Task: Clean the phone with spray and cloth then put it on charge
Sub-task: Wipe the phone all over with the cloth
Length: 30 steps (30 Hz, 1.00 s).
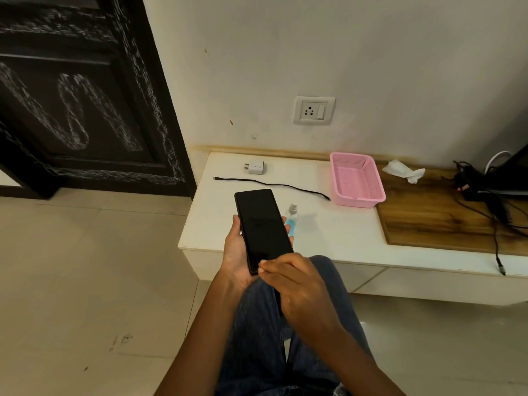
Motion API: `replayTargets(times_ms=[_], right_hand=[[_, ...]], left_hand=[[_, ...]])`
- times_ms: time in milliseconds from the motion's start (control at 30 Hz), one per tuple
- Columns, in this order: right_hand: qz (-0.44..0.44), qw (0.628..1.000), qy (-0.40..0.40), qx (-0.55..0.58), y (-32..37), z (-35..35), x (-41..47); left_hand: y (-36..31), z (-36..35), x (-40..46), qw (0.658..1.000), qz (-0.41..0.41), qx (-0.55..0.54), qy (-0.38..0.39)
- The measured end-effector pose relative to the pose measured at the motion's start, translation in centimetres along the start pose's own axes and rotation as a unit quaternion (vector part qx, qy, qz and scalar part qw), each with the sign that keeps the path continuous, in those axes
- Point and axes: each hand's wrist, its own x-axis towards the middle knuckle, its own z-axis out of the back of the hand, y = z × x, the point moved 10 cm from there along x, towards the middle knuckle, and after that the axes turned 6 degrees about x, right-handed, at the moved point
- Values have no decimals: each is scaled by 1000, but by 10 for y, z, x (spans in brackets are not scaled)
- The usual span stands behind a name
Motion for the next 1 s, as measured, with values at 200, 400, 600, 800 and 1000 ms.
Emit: replayTargets(times_ms=[200, 400, 600, 800, 1000], right_hand=[[-20, 998, 51, -27, -16, 5, 0], [-38, 997, 32, -54, -38, 24, -1], [-65, 996, 32, -58, -34, 13, -4], [-50, 999, 14, 7, -4, -4, 0], [-58, 996, 52, 35, -7, -16, 0]], left_hand=[[0, 2, 0, 1000, -2, -10, -2], [-3, 3, -2, 1000, -1, 1, -5], [-2, 4, -1, 1000, -5, 13, -16], [5, 5, 1, 999, -6, 29, -30], [7, 10, -2, 999, -6, 26, -40]])
